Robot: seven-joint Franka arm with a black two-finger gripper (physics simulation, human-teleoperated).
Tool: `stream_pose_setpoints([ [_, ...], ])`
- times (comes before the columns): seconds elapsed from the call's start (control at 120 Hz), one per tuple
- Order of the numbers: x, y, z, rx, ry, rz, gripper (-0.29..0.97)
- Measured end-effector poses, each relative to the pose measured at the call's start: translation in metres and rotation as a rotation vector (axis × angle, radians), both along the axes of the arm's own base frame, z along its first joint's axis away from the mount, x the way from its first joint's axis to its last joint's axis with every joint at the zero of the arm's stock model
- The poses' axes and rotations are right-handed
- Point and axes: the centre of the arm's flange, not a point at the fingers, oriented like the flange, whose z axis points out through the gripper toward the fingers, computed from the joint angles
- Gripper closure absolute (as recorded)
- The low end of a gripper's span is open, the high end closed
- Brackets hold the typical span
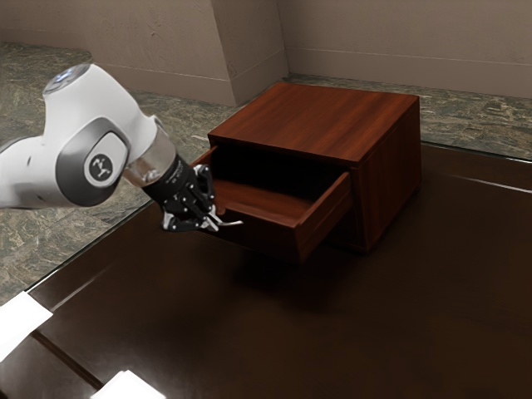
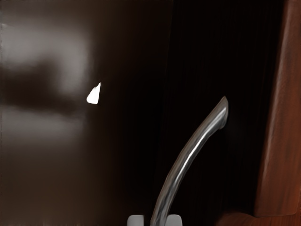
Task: Pull the drawer handle with one arm to open the drawer
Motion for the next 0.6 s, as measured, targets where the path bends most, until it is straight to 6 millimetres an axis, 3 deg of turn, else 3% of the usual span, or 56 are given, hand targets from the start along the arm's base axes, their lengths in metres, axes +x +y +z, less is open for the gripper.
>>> stream_pose_setpoints([
  [0.283,-0.009,0.001,0.007,-0.002,-0.017,0.002,0.55],
  [0.367,-0.019,0.002,0.022,-0.005,-0.041,0.002,0.49],
  [0.433,-0.024,0.006,0.045,-0.006,-0.053,0.003,0.37],
  [0.533,0.009,-0.001,0.092,0.006,-0.007,-0.034,0.23],
  [0.6,0.026,-0.011,0.091,0.004,0.080,-0.063,0.17],
])
